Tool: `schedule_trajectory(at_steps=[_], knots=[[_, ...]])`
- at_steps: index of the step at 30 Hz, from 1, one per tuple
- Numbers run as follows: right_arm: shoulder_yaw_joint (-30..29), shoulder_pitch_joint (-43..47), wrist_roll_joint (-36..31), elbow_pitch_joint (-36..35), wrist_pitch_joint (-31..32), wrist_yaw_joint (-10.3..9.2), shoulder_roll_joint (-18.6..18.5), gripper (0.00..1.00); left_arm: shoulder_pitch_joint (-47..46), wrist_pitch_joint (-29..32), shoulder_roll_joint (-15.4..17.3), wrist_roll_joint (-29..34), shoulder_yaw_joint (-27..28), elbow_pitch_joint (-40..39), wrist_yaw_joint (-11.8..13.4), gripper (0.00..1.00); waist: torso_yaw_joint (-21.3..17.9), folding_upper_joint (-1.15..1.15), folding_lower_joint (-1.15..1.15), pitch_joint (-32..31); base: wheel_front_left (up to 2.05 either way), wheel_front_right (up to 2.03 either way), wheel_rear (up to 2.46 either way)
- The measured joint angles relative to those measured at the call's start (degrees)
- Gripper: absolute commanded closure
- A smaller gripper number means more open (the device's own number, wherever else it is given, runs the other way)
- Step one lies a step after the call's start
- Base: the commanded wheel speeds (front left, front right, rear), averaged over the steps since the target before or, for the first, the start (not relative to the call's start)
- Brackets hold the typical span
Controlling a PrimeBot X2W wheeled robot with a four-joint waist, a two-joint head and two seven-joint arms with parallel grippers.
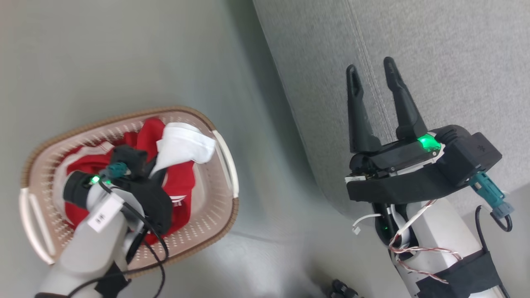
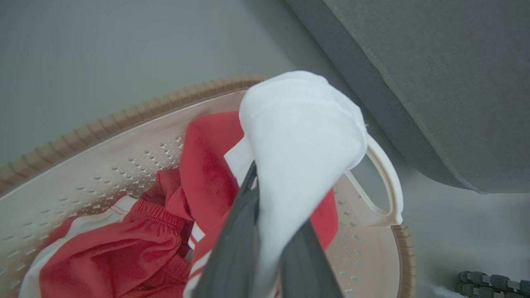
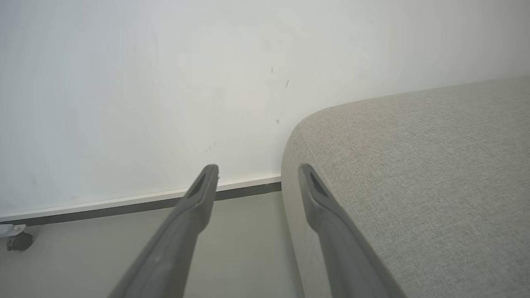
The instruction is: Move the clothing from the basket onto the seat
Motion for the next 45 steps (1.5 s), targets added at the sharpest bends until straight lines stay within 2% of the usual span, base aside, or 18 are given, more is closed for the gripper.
schedule_trajectory(at_steps=[9, 14, 27, 37, 45], knots=[[-3.5, 0.3, -0.2, 3.3, 0.0, 1.8, -0.3, 0.0, 1.0, -6.0, -0.9, -2.3, -4.3, -4.6, 0.0, 1.0, 3.8, 0.0, 0.0, -6.6, 0.0, 0.0, 0.0], [-4.8, 1.3, -0.2, 4.9, 0.0, 3.0, -0.6, 0.0, 2.3, -7.3, -0.7, -4.1, -5.5, -8.0, 0.0, 1.0, 6.4, 0.0, 0.0, -10.3, 0.0, 0.0, 0.0], [-6.4, 5.4, -0.2, 8.8, 0.0, 6.51, -1.2, 0.0, 4.1, -8.5, -0.4, -10.1, -3.7, -17.2, 0.0, 1.0, 12.9, 0.0, 0.0, -20.6, 0.0, 0.0, 0.0], [-4.0, 10.5, 0.7, 12.7, 0.0, 8.81, -1.1, 0.0, 4.1, -8.5, -0.5, -11.1, -2.7, -22.6, 0.0, 1.0, 16.6, 0.01, 0.0, -30.0, 0.0, 0.0, 0.0], [-1.3, 14.8, 1.0, 12.7, 0.0, 9.5, -1.1, 0.0, 3.0, -8.5, -1.6, -11.0, -1.7, -24.5, 0.0, 1.0, 17.6, 0.0, 0.0, -35.6, 0.0, 0.0, 0.0]])
